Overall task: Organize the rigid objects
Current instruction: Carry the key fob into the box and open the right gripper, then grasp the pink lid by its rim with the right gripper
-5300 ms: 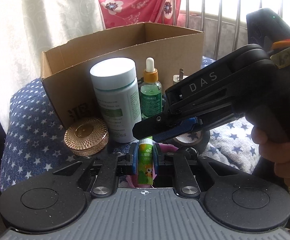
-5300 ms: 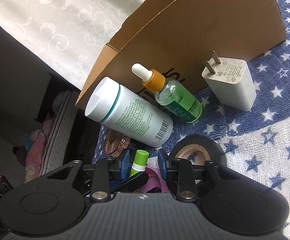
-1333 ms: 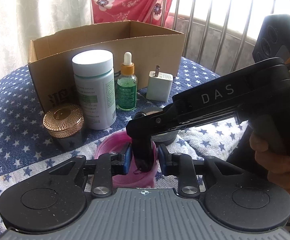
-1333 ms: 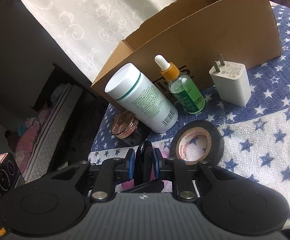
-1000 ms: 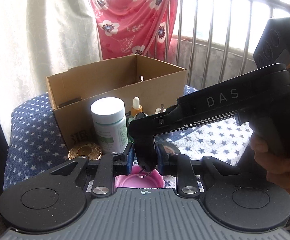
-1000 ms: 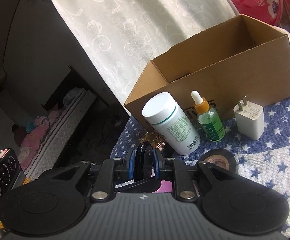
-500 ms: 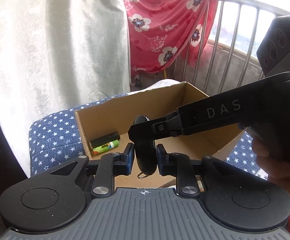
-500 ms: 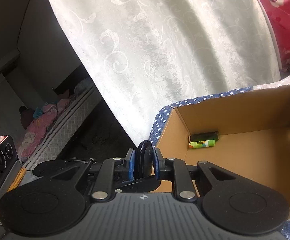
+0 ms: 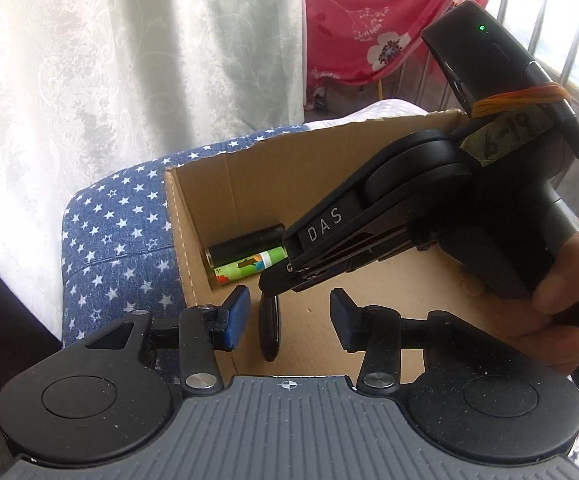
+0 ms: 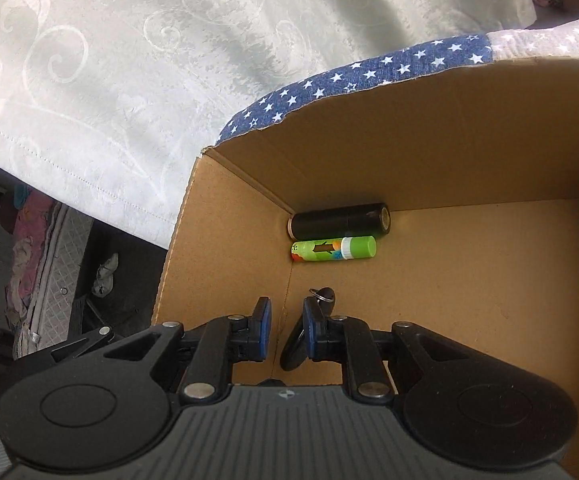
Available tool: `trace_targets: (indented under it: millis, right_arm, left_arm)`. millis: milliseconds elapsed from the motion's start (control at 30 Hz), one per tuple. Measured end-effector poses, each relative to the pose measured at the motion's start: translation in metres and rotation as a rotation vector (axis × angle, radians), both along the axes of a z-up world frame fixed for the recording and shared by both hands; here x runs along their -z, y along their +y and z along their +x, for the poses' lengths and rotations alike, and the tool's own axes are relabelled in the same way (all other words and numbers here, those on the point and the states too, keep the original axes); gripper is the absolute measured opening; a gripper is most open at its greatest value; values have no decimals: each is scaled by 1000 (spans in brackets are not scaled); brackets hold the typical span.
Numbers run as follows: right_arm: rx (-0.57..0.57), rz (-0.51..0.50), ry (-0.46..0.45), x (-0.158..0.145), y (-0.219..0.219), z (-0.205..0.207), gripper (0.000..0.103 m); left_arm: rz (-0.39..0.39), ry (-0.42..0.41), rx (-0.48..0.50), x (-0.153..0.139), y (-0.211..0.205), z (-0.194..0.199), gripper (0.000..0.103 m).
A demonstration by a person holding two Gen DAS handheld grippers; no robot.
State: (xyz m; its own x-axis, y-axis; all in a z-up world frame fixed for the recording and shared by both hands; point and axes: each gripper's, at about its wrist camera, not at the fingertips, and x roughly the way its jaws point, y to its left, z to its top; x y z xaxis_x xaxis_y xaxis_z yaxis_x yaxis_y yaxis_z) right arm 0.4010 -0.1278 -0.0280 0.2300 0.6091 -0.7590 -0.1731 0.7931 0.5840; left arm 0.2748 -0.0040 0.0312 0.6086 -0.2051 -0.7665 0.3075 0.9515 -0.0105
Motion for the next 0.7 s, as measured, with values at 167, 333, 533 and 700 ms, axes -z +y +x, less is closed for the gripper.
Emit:
trace_targets:
  millis: [167, 333, 533, 700]
  right_arm:
    - [27, 24, -25, -15, -17, -11, 20]
    - [47, 64, -138, -55, -52, -61, 21]
    - [92, 124, -325, -98, -101, -154, 21]
    - [117, 139, -410, -86, -117, -232, 21]
  left_arm:
    - [-42, -56, -7, -20, 11, -21, 61]
    - [-82, -136, -16, -44, 28, -55, 69]
    - [-143, -225, -1, -57, 51, -112, 96]
    - [-163, -212, 54, -34, 52, -157, 101]
